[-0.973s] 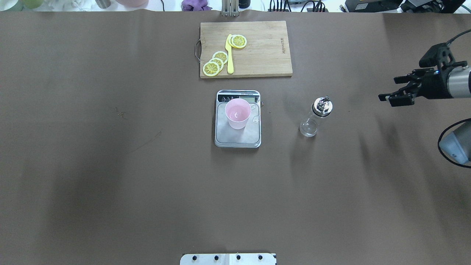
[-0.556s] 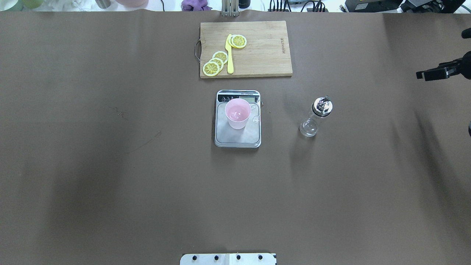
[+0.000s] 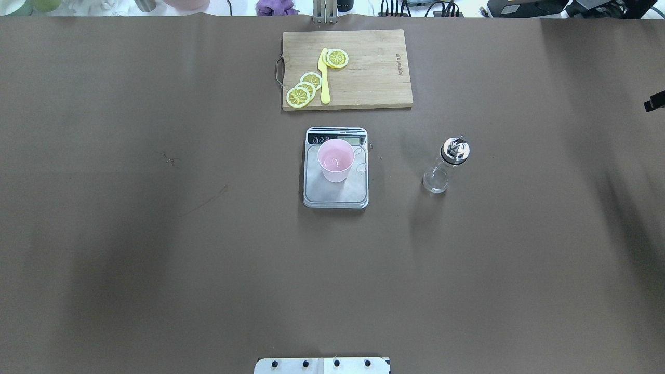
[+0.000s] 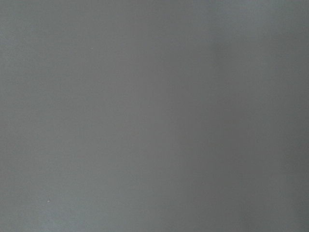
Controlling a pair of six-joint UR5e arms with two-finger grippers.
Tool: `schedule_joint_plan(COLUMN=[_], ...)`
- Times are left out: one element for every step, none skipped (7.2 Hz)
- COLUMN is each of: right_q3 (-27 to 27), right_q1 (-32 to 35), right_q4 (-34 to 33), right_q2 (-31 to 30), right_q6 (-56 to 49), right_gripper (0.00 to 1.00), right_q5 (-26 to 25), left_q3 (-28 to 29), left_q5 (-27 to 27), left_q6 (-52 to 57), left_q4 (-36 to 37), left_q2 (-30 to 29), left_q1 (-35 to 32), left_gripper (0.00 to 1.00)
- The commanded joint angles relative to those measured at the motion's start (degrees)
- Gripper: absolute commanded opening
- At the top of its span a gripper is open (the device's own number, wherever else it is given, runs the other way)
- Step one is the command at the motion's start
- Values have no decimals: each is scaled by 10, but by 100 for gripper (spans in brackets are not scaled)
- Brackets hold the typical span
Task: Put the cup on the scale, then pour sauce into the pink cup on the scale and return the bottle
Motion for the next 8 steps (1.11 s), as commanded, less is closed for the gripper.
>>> schedule_joint_plan(right_q3=[3, 12, 32, 49, 61, 56, 56, 64], right_q1=[42, 57, 65, 66, 69, 69, 69, 68], right_q4=[-144, -179, -236, -314, -346, -345, -340, -339], right_q2=[1, -1, 5, 17, 9, 3, -4, -7], right_q6=[-77, -110, -111, -110, -110, -103, -102, -105], right_gripper=[100, 100, 100, 100, 100, 100, 100, 100], right_q5=[-7, -5, 3, 17, 34, 35, 36, 31], left_q3=[6, 8, 9, 7, 13, 13, 15, 16], left_q5=[6, 5, 5, 2, 5, 6, 23, 47], left_q6=[-6, -6, -6, -7, -6, -5, -4, -4], left_q4=[7, 8, 8, 8, 7, 7, 3, 2], left_q2=[0, 0, 1, 0, -2, -3, -1, -3], left_q1=[1, 1, 1, 1, 1, 1, 1, 1], left_gripper=[98, 98, 98, 98, 98, 98, 98, 98])
